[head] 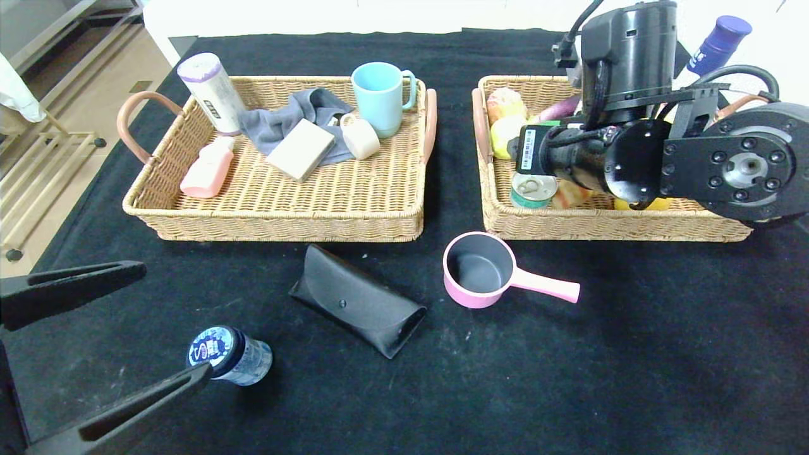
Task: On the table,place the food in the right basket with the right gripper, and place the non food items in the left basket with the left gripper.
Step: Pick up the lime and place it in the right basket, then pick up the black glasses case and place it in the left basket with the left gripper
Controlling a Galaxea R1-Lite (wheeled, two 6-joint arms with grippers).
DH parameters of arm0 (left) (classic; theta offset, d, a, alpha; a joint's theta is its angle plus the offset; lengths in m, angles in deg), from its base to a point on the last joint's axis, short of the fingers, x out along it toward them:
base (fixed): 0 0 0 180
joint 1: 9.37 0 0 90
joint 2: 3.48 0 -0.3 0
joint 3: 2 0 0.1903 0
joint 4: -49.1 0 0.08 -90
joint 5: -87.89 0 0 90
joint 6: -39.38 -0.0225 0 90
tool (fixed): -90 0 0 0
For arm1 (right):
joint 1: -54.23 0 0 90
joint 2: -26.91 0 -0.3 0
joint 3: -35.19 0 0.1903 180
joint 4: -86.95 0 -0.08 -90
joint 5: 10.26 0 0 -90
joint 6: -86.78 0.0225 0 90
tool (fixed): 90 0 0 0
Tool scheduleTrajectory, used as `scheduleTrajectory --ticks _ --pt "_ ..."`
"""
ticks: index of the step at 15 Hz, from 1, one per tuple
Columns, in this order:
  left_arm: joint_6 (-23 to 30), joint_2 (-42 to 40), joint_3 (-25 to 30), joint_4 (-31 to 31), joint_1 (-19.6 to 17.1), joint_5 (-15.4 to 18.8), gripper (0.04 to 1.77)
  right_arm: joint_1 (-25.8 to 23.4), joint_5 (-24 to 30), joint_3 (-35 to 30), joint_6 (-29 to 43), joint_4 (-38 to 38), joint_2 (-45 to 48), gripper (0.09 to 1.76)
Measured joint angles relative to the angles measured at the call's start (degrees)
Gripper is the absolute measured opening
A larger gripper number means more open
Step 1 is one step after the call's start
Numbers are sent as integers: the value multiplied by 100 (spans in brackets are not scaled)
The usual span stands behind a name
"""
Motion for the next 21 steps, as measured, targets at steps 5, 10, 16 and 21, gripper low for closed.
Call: scheduleTrajectory --ticks 5,10,16,21 --pt "-1 -22 4 -2 2 0 172 -6 -6 -11 -37 1 -9 149" --pt "-17 -48 4 -2 2 2 172 0 -6 -11 -26 -2 9 160" --pt "-32 -54 15 0 0 5 172 0 -9 -26 -23 0 40 166" --pt "-28 -65 11 -2 -1 5 172 16 -13 -65 -21 9 57 168"
